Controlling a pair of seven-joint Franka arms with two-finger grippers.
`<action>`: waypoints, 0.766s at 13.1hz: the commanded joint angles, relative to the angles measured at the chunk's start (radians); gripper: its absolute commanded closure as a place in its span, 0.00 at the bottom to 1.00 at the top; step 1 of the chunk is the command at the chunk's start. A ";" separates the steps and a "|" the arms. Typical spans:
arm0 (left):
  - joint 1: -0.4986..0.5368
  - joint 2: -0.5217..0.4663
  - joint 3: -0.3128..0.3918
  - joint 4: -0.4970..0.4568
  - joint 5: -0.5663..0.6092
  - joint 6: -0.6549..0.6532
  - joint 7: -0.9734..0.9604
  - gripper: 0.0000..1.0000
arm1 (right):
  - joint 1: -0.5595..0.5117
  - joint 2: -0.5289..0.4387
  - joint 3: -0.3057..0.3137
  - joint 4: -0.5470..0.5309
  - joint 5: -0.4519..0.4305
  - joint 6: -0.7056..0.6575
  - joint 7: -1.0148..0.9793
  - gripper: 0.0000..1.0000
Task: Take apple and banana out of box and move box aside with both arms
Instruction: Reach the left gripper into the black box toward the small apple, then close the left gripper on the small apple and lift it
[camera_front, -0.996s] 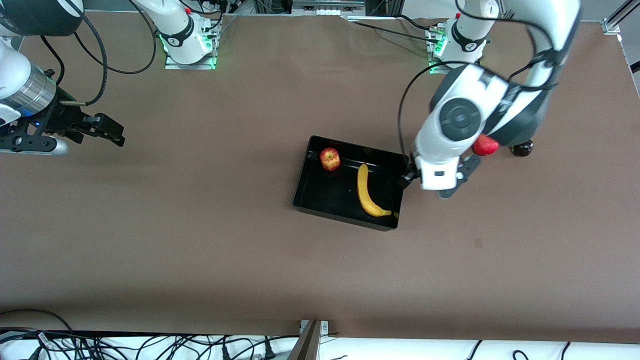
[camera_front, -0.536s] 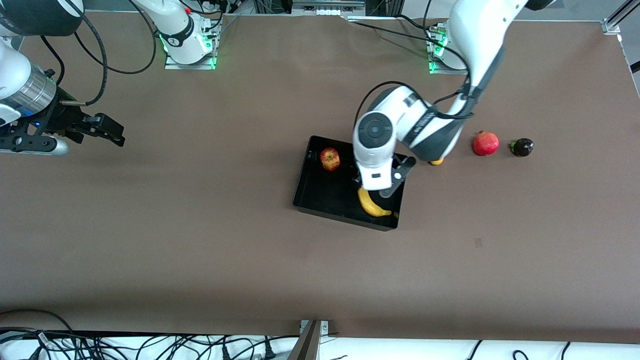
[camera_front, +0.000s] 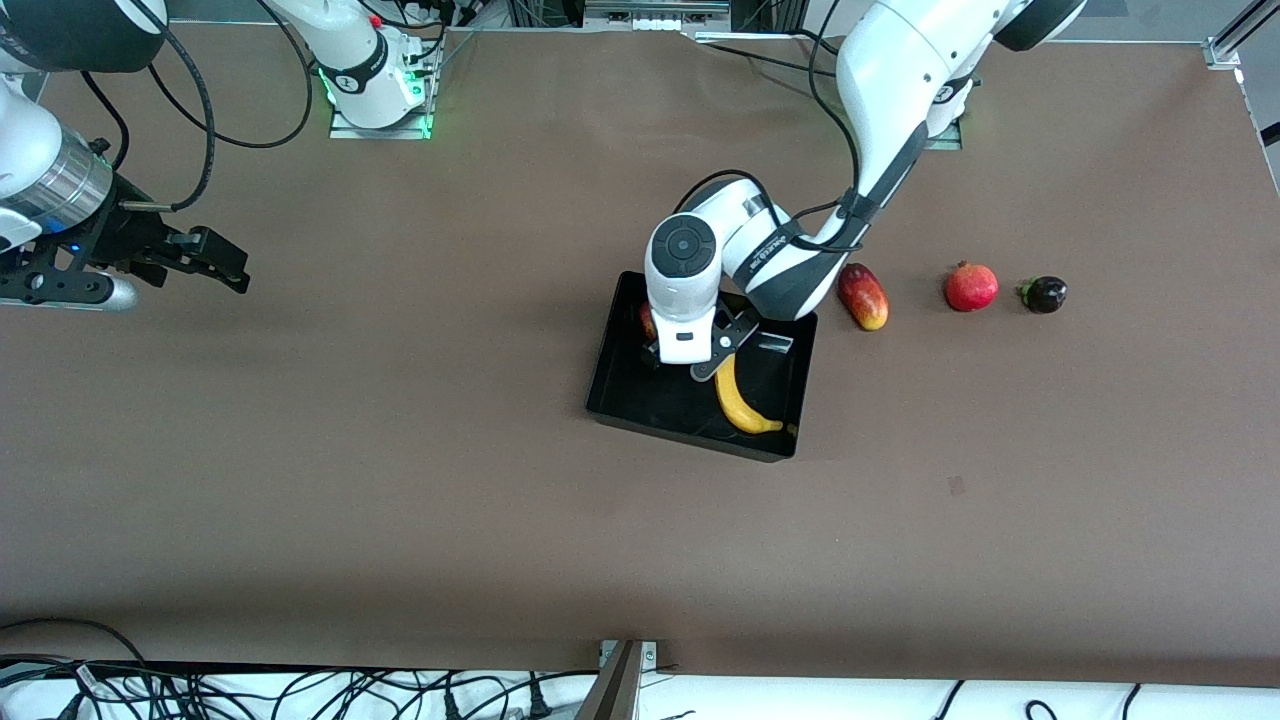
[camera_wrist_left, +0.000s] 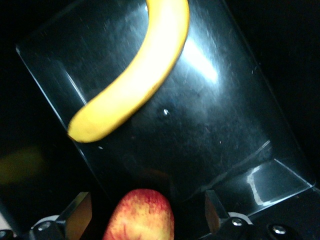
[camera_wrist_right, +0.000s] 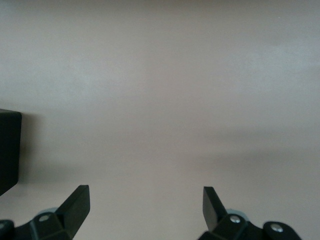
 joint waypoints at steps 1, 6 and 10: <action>-0.040 0.022 0.008 0.007 0.035 0.028 -0.062 0.00 | -0.006 0.000 0.005 0.011 0.011 -0.004 0.004 0.00; -0.067 0.026 0.011 -0.029 0.033 0.052 -0.096 0.00 | -0.006 0.001 0.003 0.011 0.011 -0.003 0.004 0.00; -0.067 0.031 0.011 -0.026 0.032 0.052 -0.116 0.67 | -0.006 0.001 0.005 0.011 0.011 -0.004 0.004 0.00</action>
